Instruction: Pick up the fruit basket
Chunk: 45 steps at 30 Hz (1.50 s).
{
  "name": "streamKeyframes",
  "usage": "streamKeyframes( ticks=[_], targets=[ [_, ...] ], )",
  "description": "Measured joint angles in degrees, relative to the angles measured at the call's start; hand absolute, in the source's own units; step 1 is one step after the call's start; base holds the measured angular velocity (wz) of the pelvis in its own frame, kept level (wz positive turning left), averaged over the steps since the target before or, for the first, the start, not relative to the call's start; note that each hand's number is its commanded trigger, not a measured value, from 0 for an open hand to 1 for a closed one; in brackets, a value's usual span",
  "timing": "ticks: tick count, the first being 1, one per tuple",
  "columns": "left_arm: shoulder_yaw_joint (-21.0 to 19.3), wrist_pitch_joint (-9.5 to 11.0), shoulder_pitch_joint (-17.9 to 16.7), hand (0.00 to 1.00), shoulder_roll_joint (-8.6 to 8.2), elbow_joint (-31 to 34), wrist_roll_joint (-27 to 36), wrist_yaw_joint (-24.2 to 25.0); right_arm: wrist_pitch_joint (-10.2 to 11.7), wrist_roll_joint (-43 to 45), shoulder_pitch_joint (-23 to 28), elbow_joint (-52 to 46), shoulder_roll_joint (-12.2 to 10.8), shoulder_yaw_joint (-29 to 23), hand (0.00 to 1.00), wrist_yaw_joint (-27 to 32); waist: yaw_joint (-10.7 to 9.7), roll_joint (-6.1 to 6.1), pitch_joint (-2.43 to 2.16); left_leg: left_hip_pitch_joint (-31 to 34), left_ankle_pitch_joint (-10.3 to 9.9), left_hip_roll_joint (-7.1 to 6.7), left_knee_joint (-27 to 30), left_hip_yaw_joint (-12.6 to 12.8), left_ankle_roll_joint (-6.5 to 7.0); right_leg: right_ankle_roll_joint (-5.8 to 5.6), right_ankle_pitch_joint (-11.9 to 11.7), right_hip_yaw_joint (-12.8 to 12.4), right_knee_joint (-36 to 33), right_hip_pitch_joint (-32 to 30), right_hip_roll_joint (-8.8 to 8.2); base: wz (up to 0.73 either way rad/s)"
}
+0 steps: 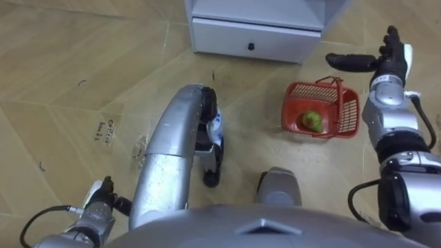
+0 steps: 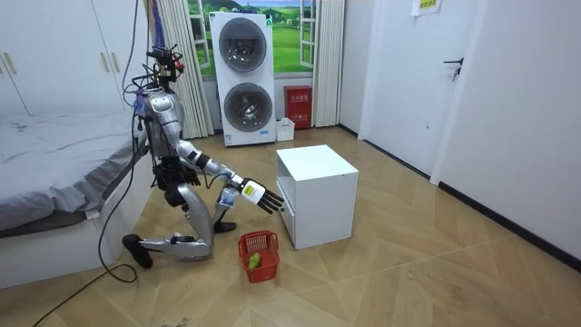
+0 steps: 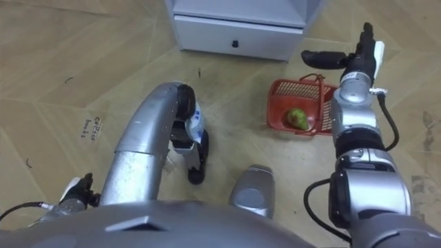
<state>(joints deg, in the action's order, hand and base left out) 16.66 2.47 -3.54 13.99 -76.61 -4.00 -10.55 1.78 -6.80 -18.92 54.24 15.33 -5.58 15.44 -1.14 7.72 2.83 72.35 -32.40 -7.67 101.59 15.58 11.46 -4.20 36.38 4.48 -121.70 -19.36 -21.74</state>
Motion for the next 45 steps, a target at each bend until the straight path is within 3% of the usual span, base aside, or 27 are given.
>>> streamKeyframes(
  ticks=[5, 6, 9, 15, 20, 26, 34, 42, 45],
  targets=[
    [0.4, 0.0, -1.6, 0.00, 0.28, 0.0, 0.1, 0.0, 0.0, -1.3, 0.5, 1.5, 2.5, 2.0, 0.00, 0.0, -0.1, 0.00, 0.00, 2.6, -0.5, 1.35, 3.4, 0.2, -1.34, 1.08, 1.7, -0.7, -4.5, -1.0, 0.78, -0.04],
    [0.4, -0.1, -1.3, 0.00, -0.16, 0.0, 0.1, 0.0, 0.1, -1.9, 0.4, 1.4, 3.2, 2.2, 0.00, -0.1, 0.2, -0.76, 0.09, 3.4, -0.7, 2.32, 4.3, -0.2, -1.89, 1.65, 1.9, -0.8, -5.6, -1.8, 1.53, -0.20],
    [0.5, 0.2, -1.3, 0.00, -0.60, 0.2, 0.1, 0.2, 0.1, -2.1, 0.4, 1.9, 3.7, 3.5, 0.00, -0.1, 0.6, -0.99, -0.02, 3.9, 0.1, 3.09, 3.2, 0.1, -3.42, 1.85, 2.3, -2.1, -6.4, -3.8, 1.83, -0.12],
    [0.5, 0.0, -1.0, 0.00, -0.58, 0.3, 0.0, 1.7, 0.1, -2.5, 0.3, 4.0, 5.2, 4.5, 0.00, -1.0, 1.8, -1.43, -0.24, 4.8, 1.0, 4.37, 1.9, 0.6, -5.16, 1.80, 2.5, -3.7, -7.6, -7.1, 2.18, -0.08],
    [0.6, -0.1, -0.6, 0.00, -0.57, 0.2, 0.6, 4.5, 0.1, -3.7, -0.4, 7.5, 5.2, 4.4, 0.00, -3.0, 3.2, -2.14, -0.18, 5.4, 1.6, 4.75, 1.1, 0.9, -6.04, 1.73, 2.6, -4.0, -8.3, -8.7, 2.15, -0.01],
    [1.7, -0.1, -1.1, 0.00, -0.52, 0.1, 4.6, 5.8, 0.1, -4.2, -0.8, 8.4, 5.3, 5.6, 0.00, -4.7, 3.4, -3.15, -0.12, 6.1, 2.4, 4.72, 0.0, 1.6, -6.67, 1.44, 2.8, -4.6, -8.8, -10.6, 1.46, 0.01],
    [3.9, -0.1, -1.0, 0.00, -0.53, 0.1, 4.6, 7.1, 0.1, -4.1, -1.4, 8.4, 5.6, 6.7, 0.00, -4.6, 3.4, -3.22, -0.13, 6.6, 3.5, 4.94, -1.4, 1.6, -8.21, 1.24, 2.9, -4.7, -9.3, -11.8, 1.59, 0.00],
    [4.2, -0.1, -0.7, 0.00, -0.29, 0.1, 6.8, 7.7, 0.3, -2.9, -3.6, 3.0, 5.7, 6.9, 0.00, -1.7, 3.0, -3.26, -0.17, 7.5, 3.9, 6.16, -2.0, 2.9, -8.45, 1.32, 3.1, -6.3, -10.1, -14.4, 1.56, -0.03],
    [4.3, -0.1, -0.4, 0.00, -0.21, 0.1, 6.8, 7.7, 2.0, -2.9, -4.5, 1.2, 5.5, 7.8, 0.00, -1.8, 3.0, -3.27, -0.17, 7.2, 3.9, 6.94, -2.1, 3.1, -8.39, 1.32, 3.1, -6.2, -10.1, -14.4, 1.77, 0.00]
  ],
)
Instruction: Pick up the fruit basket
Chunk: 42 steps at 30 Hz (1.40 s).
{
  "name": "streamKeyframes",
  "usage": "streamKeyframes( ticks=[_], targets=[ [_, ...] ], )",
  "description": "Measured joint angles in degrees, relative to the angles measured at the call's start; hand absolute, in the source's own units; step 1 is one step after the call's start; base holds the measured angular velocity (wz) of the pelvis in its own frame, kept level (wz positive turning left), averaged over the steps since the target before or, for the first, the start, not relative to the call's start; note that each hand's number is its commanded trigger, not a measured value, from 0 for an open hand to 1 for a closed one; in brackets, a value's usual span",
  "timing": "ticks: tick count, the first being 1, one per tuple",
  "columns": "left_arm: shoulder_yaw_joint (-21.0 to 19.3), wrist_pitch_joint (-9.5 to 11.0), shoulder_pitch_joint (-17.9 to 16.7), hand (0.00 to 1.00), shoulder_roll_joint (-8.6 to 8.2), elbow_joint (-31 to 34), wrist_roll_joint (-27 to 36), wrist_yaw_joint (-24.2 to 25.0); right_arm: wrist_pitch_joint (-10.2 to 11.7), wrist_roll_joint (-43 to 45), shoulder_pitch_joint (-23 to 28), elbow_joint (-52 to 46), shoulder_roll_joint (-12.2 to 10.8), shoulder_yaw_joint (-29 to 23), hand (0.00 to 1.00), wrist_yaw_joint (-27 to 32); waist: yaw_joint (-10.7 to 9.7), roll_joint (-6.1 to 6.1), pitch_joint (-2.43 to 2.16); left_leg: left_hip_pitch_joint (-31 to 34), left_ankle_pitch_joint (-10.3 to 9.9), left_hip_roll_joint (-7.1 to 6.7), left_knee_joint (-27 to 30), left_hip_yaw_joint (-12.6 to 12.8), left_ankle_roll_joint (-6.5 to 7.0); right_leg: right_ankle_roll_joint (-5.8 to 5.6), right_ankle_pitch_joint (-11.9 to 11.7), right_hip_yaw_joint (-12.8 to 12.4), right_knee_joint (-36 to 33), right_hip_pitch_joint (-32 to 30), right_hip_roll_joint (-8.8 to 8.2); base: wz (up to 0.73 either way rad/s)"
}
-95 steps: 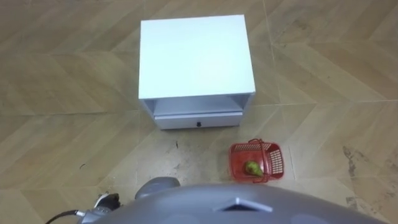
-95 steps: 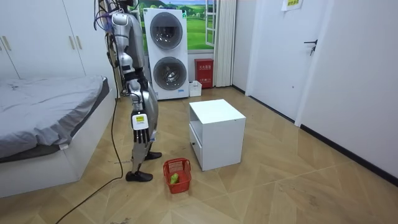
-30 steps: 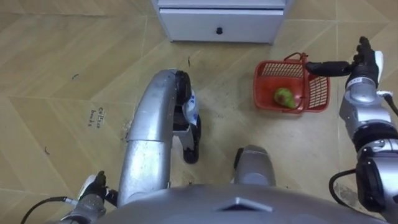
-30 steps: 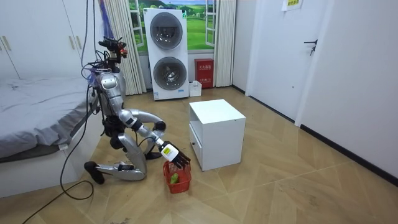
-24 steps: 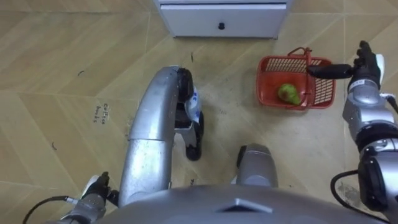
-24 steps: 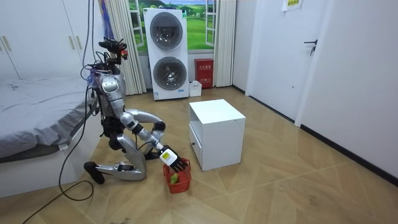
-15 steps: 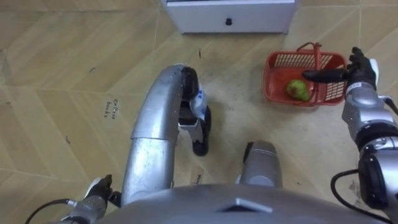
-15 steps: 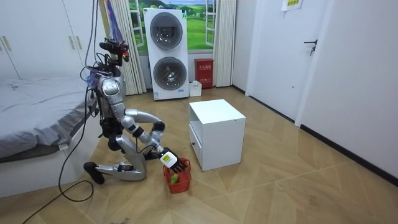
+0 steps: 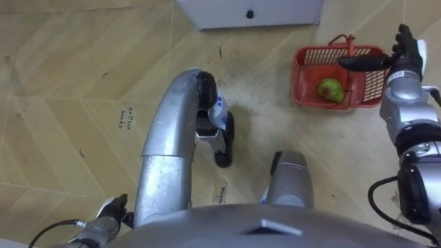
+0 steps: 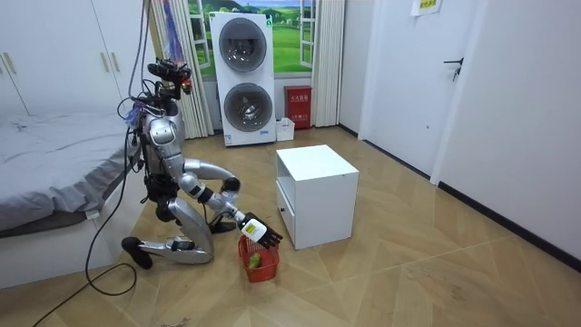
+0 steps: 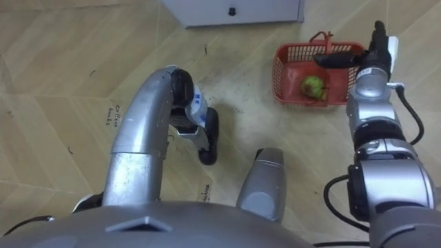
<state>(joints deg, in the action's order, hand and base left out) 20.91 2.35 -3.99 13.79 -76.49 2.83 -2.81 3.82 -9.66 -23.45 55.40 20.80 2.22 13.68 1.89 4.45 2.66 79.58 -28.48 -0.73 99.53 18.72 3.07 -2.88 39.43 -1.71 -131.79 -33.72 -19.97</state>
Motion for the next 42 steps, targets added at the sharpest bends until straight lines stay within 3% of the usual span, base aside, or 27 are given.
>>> streamKeyframes(
  ticks=[16, 29, 34, 42],
  targets=[
    [0.7, -0.2, -0.1, 0.00, 0.12, 0.3, 0.0, 2.2, -0.2, 3.8, 1.6, 4.6, 0.1, 3.3, 0.00, -4.0, 0.6, -0.74, -0.10, -0.2, 0.3, -0.13, 0.1, -0.1, 0.53, -0.01, 0.0, 0.8, 0.0, 1.0, -0.04, 0.00],
    [2.0, -1.3, 0.2, 0.00, 0.13, 0.6, 0.0, 3.6, -0.2, 5.4, 1.6, 8.0, 0.1, 5.7, 0.00, -6.4, 3.5, -1.17, -0.17, -0.1, 0.6, -0.31, 0.2, 0.0, 0.92, -0.17, 0.1, 1.4, 0.0, 1.2, -0.33, 0.01],
    [2.6, -1.6, 1.8, 0.00, 0.09, 0.6, 0.2, 4.4, -0.1, 0.2, 1.1, 11.0, 0.6, 6.0, 0.00, -6.9, 4.8, -1.64, -0.31, -0.1, 0.6, -0.60, 0.2, 0.0, 1.01, -0.17, 0.1, 1.8, 0.1, 1.4, -0.54, 0.02],
    [3.8, -1.6, 2.4, 0.00, 0.05, 0.6, 0.2, 4.7, 0.6, -4.1, 0.8, 12.2, 1.3, 5.5, 0.00, -7.6, 4.9, -2.57, -0.14, -0.1, 0.9, -1.03, -0.2, 0.2, 1.09, -0.16, 0.1, 1.9, 0.1, 1.4, -1.09, 0.03]
  ],
)
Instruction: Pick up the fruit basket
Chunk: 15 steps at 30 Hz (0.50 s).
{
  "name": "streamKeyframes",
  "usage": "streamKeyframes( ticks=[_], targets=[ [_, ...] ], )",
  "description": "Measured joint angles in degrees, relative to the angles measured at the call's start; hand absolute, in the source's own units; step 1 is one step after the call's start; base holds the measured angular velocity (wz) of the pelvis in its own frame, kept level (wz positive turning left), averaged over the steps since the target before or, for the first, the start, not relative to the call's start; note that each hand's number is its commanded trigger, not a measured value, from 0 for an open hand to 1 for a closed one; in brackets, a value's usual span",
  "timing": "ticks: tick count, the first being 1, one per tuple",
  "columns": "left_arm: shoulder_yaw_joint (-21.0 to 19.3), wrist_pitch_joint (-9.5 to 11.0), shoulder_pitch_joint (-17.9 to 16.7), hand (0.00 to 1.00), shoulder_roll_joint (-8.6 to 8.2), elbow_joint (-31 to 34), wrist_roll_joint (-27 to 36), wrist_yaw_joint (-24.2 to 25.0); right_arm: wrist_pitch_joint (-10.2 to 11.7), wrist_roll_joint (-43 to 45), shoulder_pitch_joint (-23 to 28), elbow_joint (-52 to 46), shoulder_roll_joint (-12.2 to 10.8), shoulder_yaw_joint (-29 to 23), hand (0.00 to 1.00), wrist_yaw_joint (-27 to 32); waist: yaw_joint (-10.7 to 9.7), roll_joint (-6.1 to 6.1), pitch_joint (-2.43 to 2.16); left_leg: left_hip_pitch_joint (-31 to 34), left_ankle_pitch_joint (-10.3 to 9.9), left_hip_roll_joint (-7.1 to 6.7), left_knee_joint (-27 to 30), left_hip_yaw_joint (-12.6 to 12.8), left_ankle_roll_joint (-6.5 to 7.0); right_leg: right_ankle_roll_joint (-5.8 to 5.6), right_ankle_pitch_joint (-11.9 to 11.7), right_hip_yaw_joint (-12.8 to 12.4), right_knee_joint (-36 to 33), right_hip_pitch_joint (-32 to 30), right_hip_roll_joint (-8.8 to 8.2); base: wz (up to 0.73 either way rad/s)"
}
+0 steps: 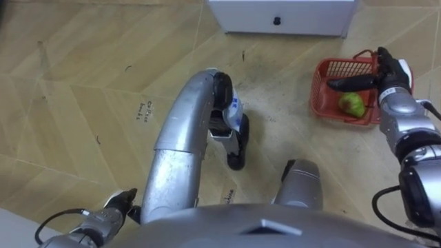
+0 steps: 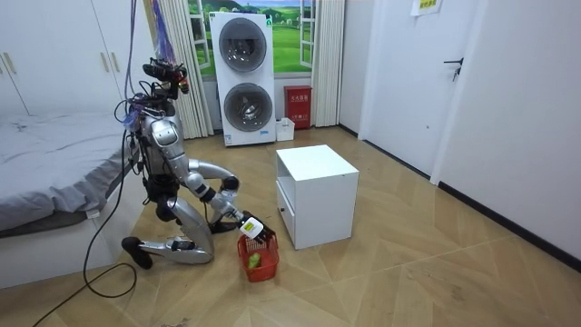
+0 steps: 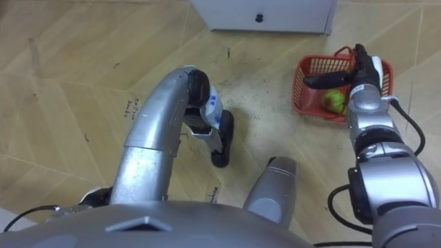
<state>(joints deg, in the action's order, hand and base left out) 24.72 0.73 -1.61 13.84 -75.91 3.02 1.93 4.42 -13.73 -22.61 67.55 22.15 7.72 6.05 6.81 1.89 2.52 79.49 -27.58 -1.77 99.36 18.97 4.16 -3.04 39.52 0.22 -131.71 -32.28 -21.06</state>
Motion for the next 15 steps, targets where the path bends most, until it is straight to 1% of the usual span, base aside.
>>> streamKeyframes(
  ticks=[2, 5, 6, 11, 14, 15],
  targets=[
    [0.6, 0.0, 0.1, 0.00, -0.01, 0.0, 0.0, 0.1, 0.1, -0.1, 0.0, 0.2, 0.1, 0.0, 0.00, -0.1, 0.0, 0.04, 0.03, 0.0, 0.0, 0.00, -0.1, 0.0, -0.05, 0.00, 0.0, 0.0, 0.0, 0.0, 0.00, 0.00],
    [1.7, -0.1, 0.8, 0.00, 0.00, 0.0, 0.0, 1.0, 1.0, -1.1, 0.0, 1.3, 0.2, 0.0, 0.00, -0.8, -0.1, 0.28, 0.17, 0.0, 0.4, -0.21, -0.3, 0.0, -0.10, 0.00, 0.0, 0.4, 0.0, 0.1, -0.23, 0.05],
    [2.5, -0.1, 1.3, 0.00, -0.01, 0.0, 0.0, 1.2, 1.0, -1.6, 0.0, 1.4, 0.2, 0.0, 0.00, -1.0, -0.2, 0.36, 0.21, -0.1, 0.6, -0.10, -0.4, 0.2, 0.01, 0.00, 0.0, 0.6, 0.0, 0.1, -0.38, 0.12],
    [2.5, -0.4, 2.3, 0.00, -0.02, 0.0, 0.0, 1.5, 1.2, -1.9, 0.0, 2.9, 0.6, 0.1, 0.00, -1.2, -0.5, 0.30, 0.18, 0.0, 1.3, 0.17, -0.9, 1.0, 0.67, 0.00, 0.0, 1.4, 0.0, 0.2, -1.18, 0.13],
    [2.5, -0.9, 2.7, 0.00, -0.02, 0.0, 0.0, 1.5, 0.2, -2.0, 0.0, 4.0, 0.5, 0.1, 0.00, -1.3, -0.4, 0.35, 0.20, 0.0, 1.3, 0.04, -0.9, 1.2, 0.80, 0.00, 0.0, 1.4, 0.0, 0.2, -1.39, 0.00],
    [2.5, -1.1, 3.0, 0.00, -0.04, 0.0, 0.0, 1.5, -0.8, -1.9, 0.2, 4.7, 0.2, 0.1, 0.00, -1.3, -0.5, 0.34, 0.20, 0.0, 1.4, -0.03, -0.9, 1.2, 0.83, 0.00, 0.0, 1.4, 0.0, 0.2, -1.46, 0.00]
  ],
)
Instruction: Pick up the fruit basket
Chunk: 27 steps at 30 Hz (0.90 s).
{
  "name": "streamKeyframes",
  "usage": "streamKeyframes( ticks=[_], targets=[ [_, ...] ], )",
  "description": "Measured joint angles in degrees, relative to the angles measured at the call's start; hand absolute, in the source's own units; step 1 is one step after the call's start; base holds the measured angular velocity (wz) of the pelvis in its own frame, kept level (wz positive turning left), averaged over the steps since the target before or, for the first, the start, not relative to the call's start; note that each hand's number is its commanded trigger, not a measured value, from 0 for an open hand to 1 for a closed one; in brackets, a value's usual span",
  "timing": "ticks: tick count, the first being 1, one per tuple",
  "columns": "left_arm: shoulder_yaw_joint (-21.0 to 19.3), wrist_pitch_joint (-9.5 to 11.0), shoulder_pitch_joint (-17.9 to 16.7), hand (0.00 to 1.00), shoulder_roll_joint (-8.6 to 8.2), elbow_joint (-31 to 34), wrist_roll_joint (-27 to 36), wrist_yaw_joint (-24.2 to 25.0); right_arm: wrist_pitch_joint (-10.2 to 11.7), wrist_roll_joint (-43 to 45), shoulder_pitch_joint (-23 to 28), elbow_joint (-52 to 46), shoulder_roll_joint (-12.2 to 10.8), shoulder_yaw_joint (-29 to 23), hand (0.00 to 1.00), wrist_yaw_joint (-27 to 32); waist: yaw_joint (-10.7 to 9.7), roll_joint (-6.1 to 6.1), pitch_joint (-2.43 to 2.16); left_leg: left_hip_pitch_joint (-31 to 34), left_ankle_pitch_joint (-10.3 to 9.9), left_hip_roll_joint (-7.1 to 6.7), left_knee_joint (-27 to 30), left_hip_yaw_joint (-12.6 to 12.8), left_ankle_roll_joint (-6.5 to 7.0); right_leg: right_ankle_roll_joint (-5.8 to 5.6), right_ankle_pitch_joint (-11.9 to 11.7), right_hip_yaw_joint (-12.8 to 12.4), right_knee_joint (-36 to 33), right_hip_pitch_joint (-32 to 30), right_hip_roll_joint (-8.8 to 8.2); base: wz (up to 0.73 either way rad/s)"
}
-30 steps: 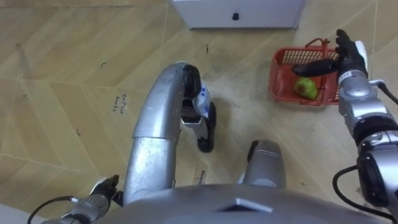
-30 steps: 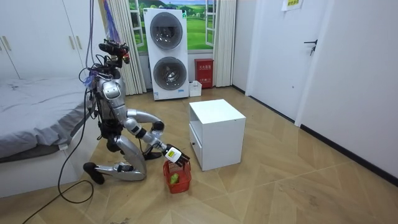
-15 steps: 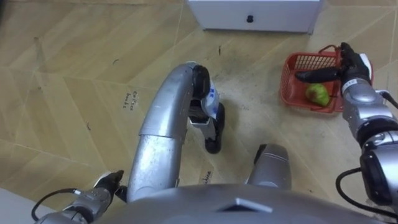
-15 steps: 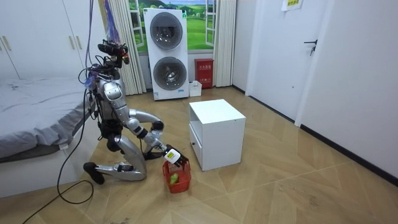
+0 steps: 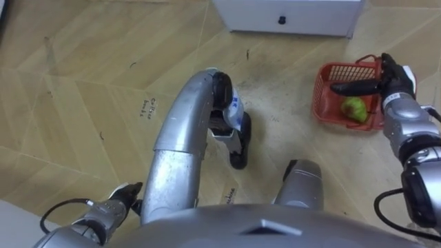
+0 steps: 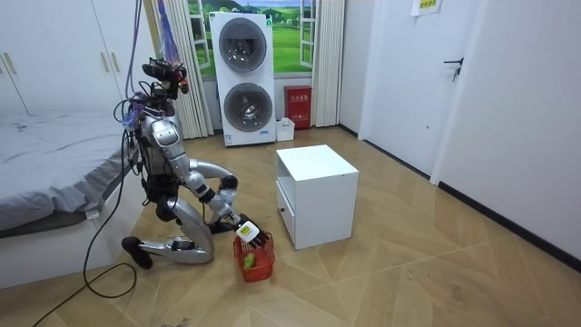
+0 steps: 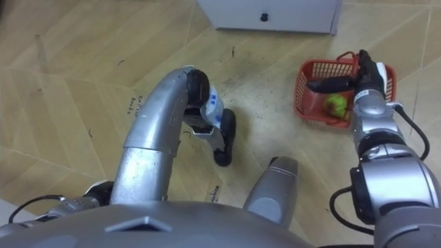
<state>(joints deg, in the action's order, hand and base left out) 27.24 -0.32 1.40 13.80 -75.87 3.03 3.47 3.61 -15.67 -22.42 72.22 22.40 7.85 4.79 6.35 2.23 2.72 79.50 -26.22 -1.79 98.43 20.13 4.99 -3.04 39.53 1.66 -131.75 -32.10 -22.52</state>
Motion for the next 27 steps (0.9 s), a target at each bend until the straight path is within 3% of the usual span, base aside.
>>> streamKeyframes(
  ticks=[4, 16, 17, 18, 27],
  targets=[
    [0.0, -0.2, 0.8, 0.00, -0.04, -0.1, 0.0, 0.0, -1.5, 0.2, 0.3, 1.6, -0.6, 0.0, 0.00, 0.0, -0.6, -0.04, -0.02, 0.2, 0.0, 0.00, 0.1, 0.1, 0.06, 0.01, 0.0, 0.0, -0.1, -0.1, -0.07, 0.00],
    [-0.1, -0.6, 2.6, 0.00, -1.50, -0.1, 0.0, -0.3, -2.0, 0.3, 1.3, 2.9, -2.0, 0.0, 0.00, 0.0, -1.5, -0.17, -0.10, 0.2, 0.0, 0.19, 0.6, -0.3, 0.08, 0.01, 0.0, 0.0, -0.4, 0.0, 0.69, -0.01],
    [-0.1, -0.6, 2.6, 0.00, -1.56, -0.1, 0.0, -0.3, -2.0, 0.3, 1.3, 3.1, -2.0, 0.0, 0.43, 0.0, -1.5, -0.17, -0.10, 0.2, 0.0, 0.20, 0.6, -0.3, 0.08, 0.01, 0.0, 0.0, -0.4, 0.0, 0.69, 0.00],
    [-0.1, -0.6, 2.6, 0.00, -1.63, -0.1, 0.0, -0.3, -2.1, 0.4, 1.3, 3.3, -2.0, 0.0, 1.00, 0.0, -1.5, -0.16, -0.10, 0.2, 0.0, 0.21, 0.7, -0.3, 0.08, 0.01, 0.0, 0.0, -0.4, 0.0, 0.70, 0.00],
    [-0.1, -0.6, 2.6, 0.00, -1.64, -0.2, 0.0, -0.3, -2.5, 1.4, 1.3, 5.8, -2.6, 1.3, 1.00, -0.5, -1.4, -0.06, -0.04, 0.7, 0.0, 0.28, 0.9, -0.5, 0.18, 0.01, 0.0, -0.2, -0.8, -0.6, 0.86, 0.00]
  ],
)
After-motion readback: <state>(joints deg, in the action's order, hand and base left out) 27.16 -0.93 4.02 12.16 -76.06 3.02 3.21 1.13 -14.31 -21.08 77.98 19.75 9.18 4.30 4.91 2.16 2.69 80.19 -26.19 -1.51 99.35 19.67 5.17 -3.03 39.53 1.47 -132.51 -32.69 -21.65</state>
